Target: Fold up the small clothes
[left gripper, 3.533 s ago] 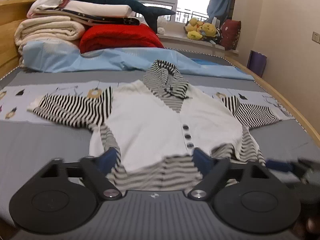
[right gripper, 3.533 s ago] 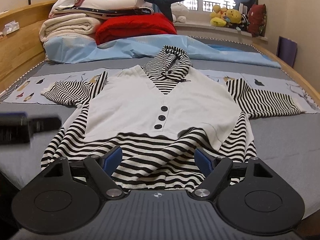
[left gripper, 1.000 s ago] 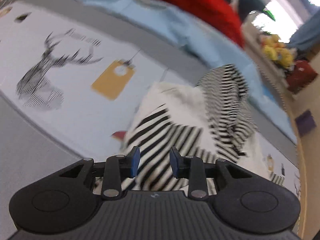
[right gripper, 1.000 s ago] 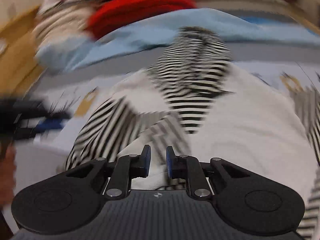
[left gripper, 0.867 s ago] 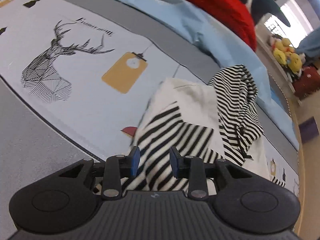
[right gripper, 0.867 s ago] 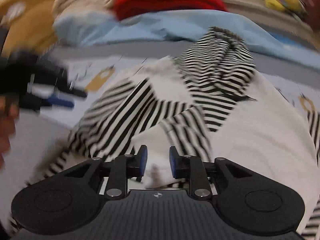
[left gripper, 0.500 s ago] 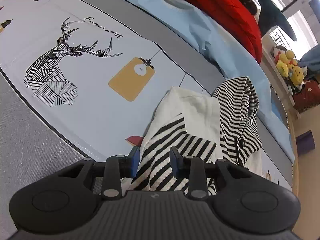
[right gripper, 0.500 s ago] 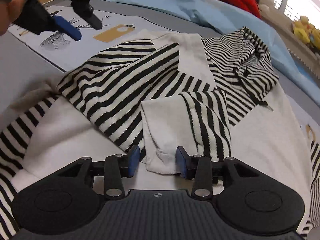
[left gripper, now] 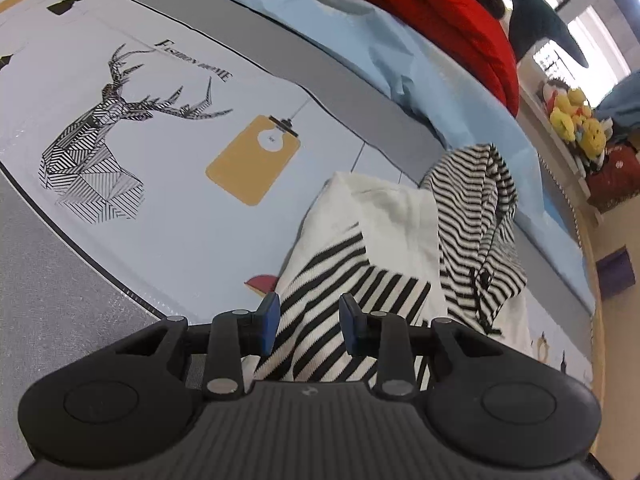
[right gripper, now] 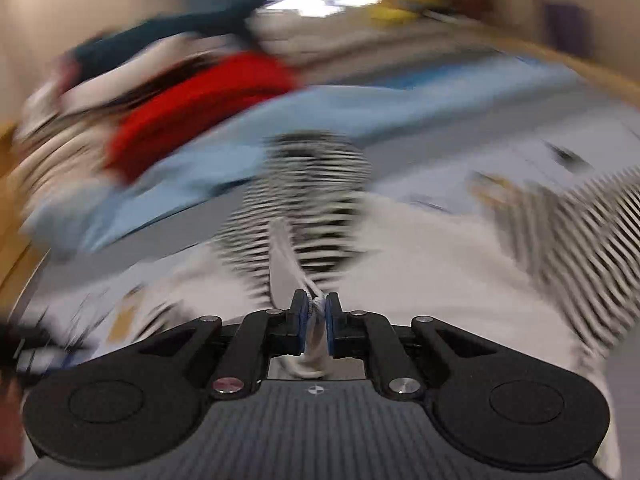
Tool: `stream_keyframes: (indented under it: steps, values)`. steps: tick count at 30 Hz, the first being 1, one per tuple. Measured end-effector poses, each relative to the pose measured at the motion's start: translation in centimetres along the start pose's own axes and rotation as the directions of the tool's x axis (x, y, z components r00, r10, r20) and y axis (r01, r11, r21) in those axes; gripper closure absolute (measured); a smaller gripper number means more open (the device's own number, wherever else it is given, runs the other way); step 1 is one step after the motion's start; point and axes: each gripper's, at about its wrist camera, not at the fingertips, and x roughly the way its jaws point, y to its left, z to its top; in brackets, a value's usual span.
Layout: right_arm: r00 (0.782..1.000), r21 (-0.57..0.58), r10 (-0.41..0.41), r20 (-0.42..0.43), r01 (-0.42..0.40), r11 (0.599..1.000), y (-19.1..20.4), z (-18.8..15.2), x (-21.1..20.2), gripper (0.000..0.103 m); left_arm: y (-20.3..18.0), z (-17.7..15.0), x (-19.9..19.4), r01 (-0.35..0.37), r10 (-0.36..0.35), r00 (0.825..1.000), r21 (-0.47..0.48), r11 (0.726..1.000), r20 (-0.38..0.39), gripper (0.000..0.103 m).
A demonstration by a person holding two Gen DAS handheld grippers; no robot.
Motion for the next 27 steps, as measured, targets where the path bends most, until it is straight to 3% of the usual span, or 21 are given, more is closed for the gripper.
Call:
stream_keyframes:
  steps: [3, 5, 9, 11, 12, 13, 18, 21, 24, 27]
  values:
    - [0.988, 0.186, -0.145, -0.059, 0.153, 0.97, -4.9, 0.3, 0.7, 0.103, -0.4, -0.4, 0.5, -0.005, 0.005, 1.0, 0.016, 1.0, -0.017, 0.068]
    - [0.977, 0.249, -0.177, -0.115, 0.201, 0.948, -7.0, 0.0, 1.2, 0.103, -0.7, -0.7, 0.9, -0.009, 0.01, 1.0, 0.024, 1.0, -0.026, 0.068]
    - [0.976, 0.298, -0.064, -0.209, 0.126, 0.946, -7.8, -1.0, 3.2, 0.099, -1.1, -1.1, 1.3, -0.015, 0.016, 0.999, 0.033, 0.999, -0.035, 0.068]
    - [0.972, 0.266, -0.041, -0.233, 0.104, 0.958, -7.4, -1.4, 4.0, 0.081, -1.3, -1.2, 1.5, -0.011, 0.012, 0.999, 0.033, 0.999, -0.04, 0.068]
    - [0.968, 0.242, -0.044, -0.246, 0.105, 0.965, -7.2, -1.6, 4.6, 0.06, -1.4, -1.3, 1.6, -0.01, 0.012, 0.999, 0.032, 0.999, -0.042, 0.068]
    - [0.967, 0.232, -0.05, -0.251, 0.11, 0.966, -7.1, -1.8, 4.9, 0.051, -1.4, -1.3, 1.6, -0.01, 0.011, 0.999, 0.031, 0.999, -0.042, 0.068]
    - [0.962, 0.208, -0.048, -0.269, 0.107, 0.972, -6.7, -2.6, 6.6, 0.053, -1.4, -1.2, 1.6, -0.016, 0.017, 0.999, 0.026, 1.0, -0.04, 0.068]
    - [0.972, 0.122, -0.037, -0.233, 0.067, 0.99, -5.6, -2.3, 7.1, 0.096, -1.3, -1.1, 1.6, -0.018, 0.019, 0.999, 0.023, 1.0, -0.039, 0.068]
    - [0.984, 0.059, -0.032, -0.178, 0.043, 0.997, -4.6, -1.9, 6.5, 0.097, -1.4, -1.1, 1.6, -0.017, 0.018, 0.999, 0.03, 0.999, -0.038, 0.068]
    - [0.998, 0.092, -0.021, -0.051, 0.026, 0.995, -4.2, -0.2, 3.6, 0.098, -1.4, -1.0, 1.5, -0.012, 0.013, 0.999, 0.031, 0.999, -0.038, 0.068]
